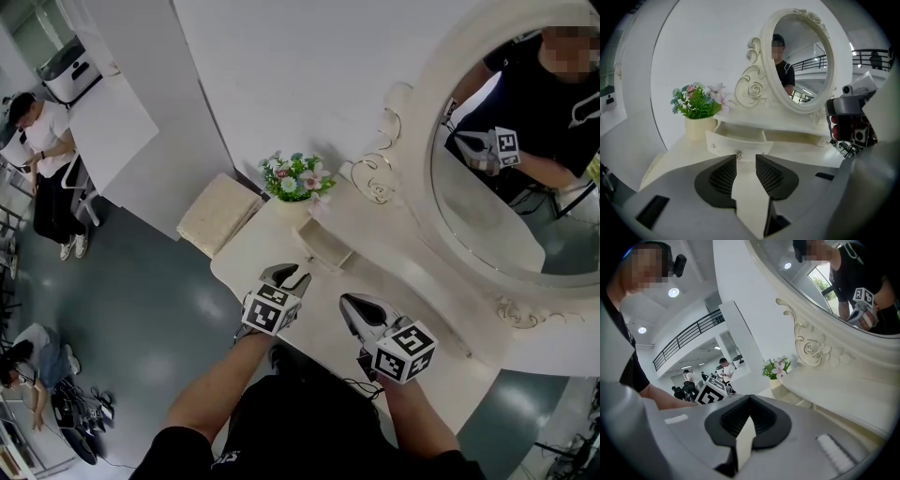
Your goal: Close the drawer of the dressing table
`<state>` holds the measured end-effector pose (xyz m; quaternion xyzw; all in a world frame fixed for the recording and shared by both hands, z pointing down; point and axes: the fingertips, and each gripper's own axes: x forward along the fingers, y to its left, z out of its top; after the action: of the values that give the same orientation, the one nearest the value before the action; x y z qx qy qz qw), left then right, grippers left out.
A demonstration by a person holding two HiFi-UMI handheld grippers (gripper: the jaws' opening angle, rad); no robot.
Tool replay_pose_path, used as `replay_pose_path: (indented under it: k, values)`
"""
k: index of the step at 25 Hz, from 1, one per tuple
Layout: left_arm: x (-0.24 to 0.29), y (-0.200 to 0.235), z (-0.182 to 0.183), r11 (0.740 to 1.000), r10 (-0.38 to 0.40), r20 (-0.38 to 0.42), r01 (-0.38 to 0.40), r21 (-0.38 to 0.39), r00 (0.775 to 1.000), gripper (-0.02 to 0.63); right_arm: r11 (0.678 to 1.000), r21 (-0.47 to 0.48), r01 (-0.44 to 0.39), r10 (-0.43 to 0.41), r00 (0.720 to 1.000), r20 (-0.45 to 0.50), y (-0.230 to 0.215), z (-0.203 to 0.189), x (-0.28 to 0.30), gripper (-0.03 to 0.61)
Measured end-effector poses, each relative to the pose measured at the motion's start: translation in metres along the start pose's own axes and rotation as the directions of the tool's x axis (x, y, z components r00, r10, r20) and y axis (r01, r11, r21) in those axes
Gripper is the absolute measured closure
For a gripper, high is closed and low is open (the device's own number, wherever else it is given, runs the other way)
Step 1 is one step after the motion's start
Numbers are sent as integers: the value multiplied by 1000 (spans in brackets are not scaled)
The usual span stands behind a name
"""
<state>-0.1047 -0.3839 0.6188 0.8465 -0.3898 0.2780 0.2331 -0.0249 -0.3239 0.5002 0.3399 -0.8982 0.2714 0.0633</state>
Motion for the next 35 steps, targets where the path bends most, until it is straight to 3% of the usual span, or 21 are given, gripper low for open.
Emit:
replay_pose_path:
  k: [14, 24, 35]
  values:
    - [48, 16, -10, 999, 14, -98, -9, 48, 995, 482, 997, 37, 63, -62, 998, -14, -27, -10, -7, 568]
    - [56, 20, -1, 996, 18, -91, -10, 90, 996, 512, 995, 46, 88, -88, 996, -10, -35, -11, -15, 568]
    - [53, 18, 13, 997, 24, -81, -18, 74, 996, 512, 994, 54, 94, -95, 996, 4, -35, -9, -20, 568]
